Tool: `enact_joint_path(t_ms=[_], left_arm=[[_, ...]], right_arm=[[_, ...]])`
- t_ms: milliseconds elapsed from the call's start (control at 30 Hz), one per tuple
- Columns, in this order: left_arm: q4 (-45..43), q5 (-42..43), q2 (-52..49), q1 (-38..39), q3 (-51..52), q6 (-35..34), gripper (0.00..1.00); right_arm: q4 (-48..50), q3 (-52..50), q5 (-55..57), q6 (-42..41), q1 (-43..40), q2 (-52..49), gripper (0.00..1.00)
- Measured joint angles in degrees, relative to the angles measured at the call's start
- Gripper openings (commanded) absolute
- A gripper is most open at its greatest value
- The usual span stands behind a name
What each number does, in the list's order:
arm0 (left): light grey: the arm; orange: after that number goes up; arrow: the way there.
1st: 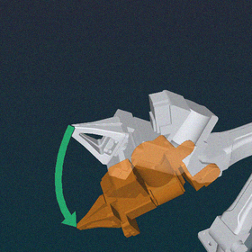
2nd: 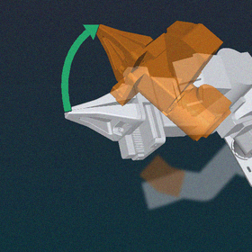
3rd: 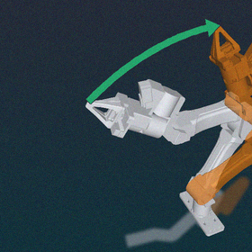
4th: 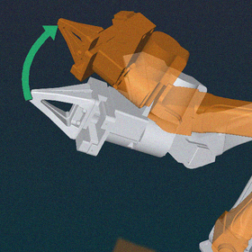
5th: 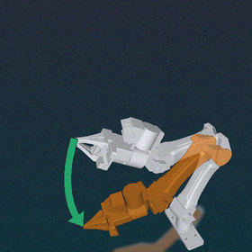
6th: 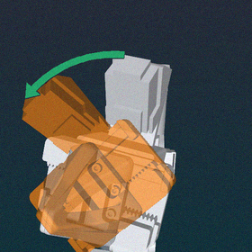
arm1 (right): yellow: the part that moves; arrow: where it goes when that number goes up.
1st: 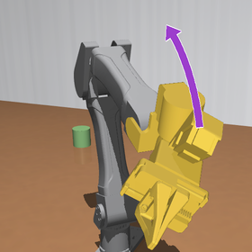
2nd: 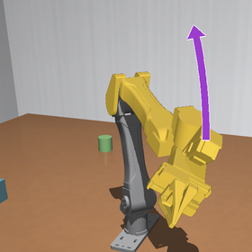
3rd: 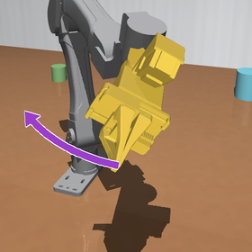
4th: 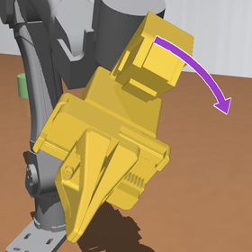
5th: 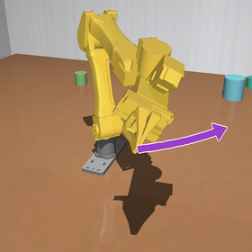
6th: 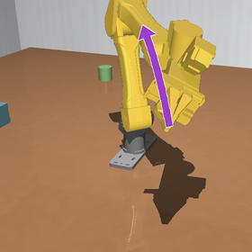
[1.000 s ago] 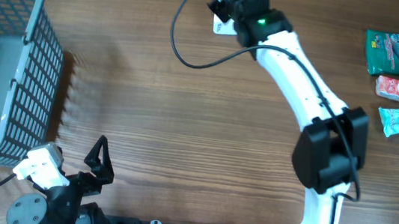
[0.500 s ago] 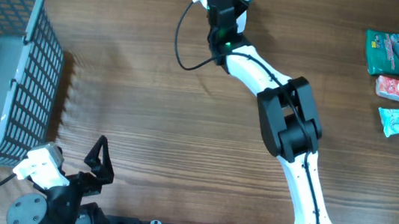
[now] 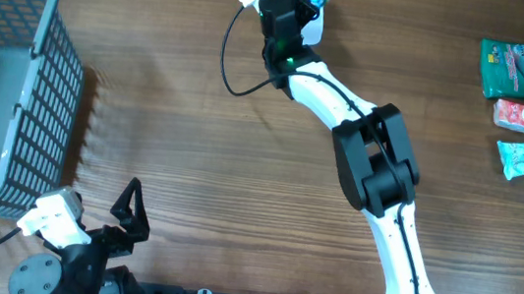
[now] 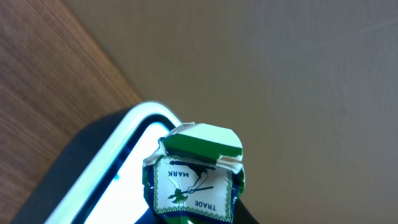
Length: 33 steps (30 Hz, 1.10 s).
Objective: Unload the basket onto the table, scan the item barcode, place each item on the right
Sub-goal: 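Raise the box to the scanner and hold it beneath, then carry the box right and drop it among the scanned items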
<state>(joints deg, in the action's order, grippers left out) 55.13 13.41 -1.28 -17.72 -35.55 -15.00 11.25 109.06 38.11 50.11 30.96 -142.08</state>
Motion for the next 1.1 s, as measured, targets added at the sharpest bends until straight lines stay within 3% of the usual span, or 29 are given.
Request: enact_joint_path(t_ms=[167,233,367,467,600,800,933,1100], left_arm=[[0.0,0.0,0.0,0.0,0.0,0.0,1.0],[0.0,0.0,0.0,0.0,0.0,0.0,1.0],[0.0,0.0,0.0,0.0,0.0,0.0,1.0],[0.0,0.0,0.0,0.0,0.0,0.0,1.0],[0.0,0.0,0.0,0.0,0.0,0.0,1.0],[0.0,0.0,0.0,0.0,0.0,0.0,1.0],[0.0,0.0,0.0,0.0,0.0,0.0,1.0],[0.0,0.0,0.0,0.0,0.0,0.0,1.0]], right_arm=[[-12.9,0.0,11.3,-7.1,0.5,7.3,0.04],[-23.1,0.2,15.6,-12.8,0.2,11.3,0.04],[-53.7,1.0,16.5,-30.3,-3.5,17.7,0.04],[-72.7,0.2,7.5,-48.4,-13.1,17.4,0.04],[-76.7,-0.1,-4.3,-57.1,-27.0,17.4,0.04],[-77.5,-1.4,-9.9,-65.6,-50.0,17.4,0.05],[-78.1,-1.4,-18.9,-65.9,-59.0,17.4,0.04],[-74.6,-1.7,-18.7,-65.9,-63.3,17.6,0.04]])
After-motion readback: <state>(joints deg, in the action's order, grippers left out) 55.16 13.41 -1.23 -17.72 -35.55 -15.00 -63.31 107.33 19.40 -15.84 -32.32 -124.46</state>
